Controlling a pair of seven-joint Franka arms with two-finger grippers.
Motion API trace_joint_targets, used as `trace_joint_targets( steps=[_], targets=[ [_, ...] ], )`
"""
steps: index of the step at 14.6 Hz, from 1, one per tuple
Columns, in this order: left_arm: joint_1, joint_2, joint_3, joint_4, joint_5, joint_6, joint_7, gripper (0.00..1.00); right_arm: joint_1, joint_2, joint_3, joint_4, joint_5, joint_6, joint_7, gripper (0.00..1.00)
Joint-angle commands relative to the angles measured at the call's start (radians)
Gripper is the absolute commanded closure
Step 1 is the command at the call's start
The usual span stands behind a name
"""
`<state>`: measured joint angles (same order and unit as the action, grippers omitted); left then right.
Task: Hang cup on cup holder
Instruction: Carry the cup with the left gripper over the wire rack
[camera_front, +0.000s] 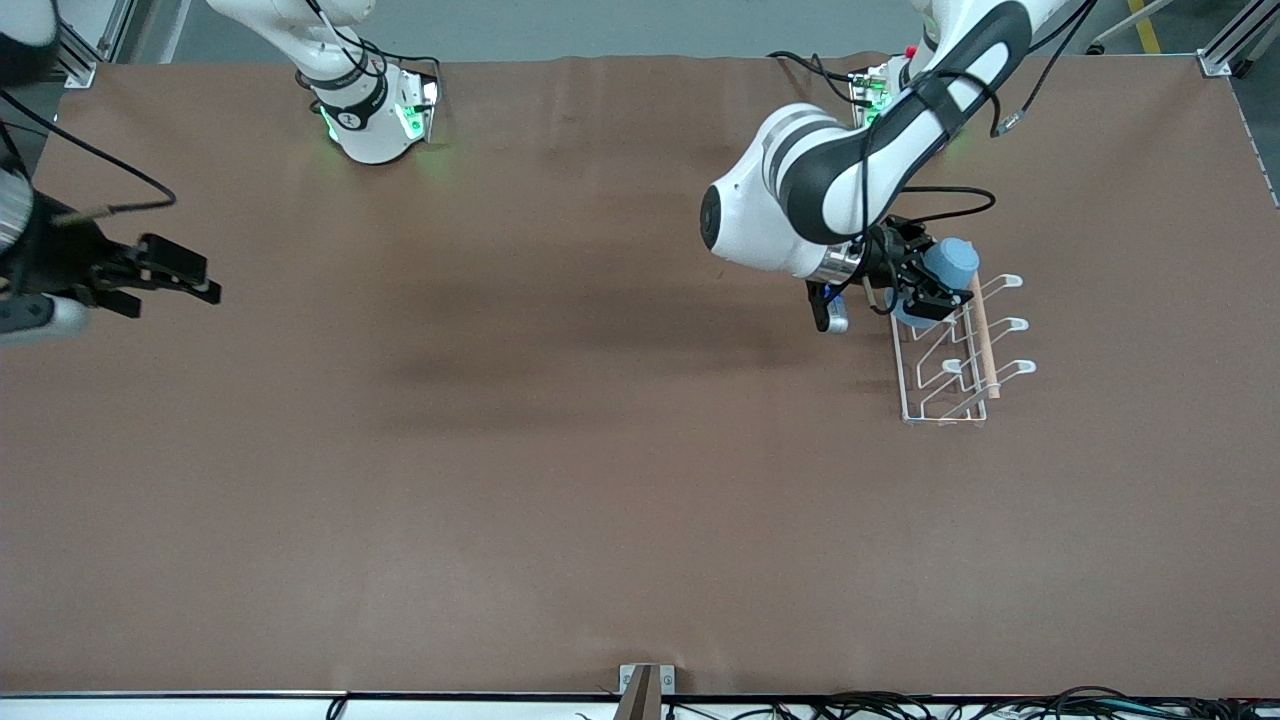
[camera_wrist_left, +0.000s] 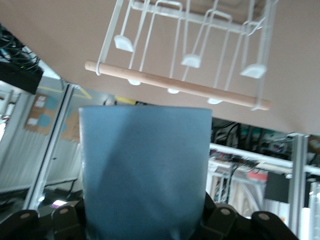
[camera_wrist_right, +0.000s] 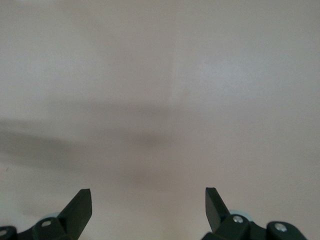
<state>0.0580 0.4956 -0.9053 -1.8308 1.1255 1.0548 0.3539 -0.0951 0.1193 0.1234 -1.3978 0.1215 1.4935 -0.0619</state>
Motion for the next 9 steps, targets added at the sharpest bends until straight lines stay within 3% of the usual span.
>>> trace_joint_targets(
  steps=[1, 4, 6, 9],
  targets=[
    [0.054, 0.021, -0.004, -0.015, 0.088, -0.003, 0.014, 0.67, -0.017, 0.01, 0.015, 0.034, -0.028, -0.016, 0.007, 0.0],
    [0.063, 0.081, 0.006, -0.015, 0.114, -0.004, 0.019, 0.67, -0.017, 0.007, 0.012, 0.04, -0.069, -0.076, -0.012, 0.0],
    [0.057, 0.096, 0.06, -0.01, 0.12, -0.001, 0.02, 0.67, -0.023, -0.006, 0.012, 0.072, -0.068, -0.093, 0.013, 0.0],
    [0.056, 0.127, 0.062, -0.007, 0.125, -0.002, 0.02, 0.67, -0.028, -0.065, 0.016, 0.039, -0.069, -0.091, 0.046, 0.02]
  ],
)
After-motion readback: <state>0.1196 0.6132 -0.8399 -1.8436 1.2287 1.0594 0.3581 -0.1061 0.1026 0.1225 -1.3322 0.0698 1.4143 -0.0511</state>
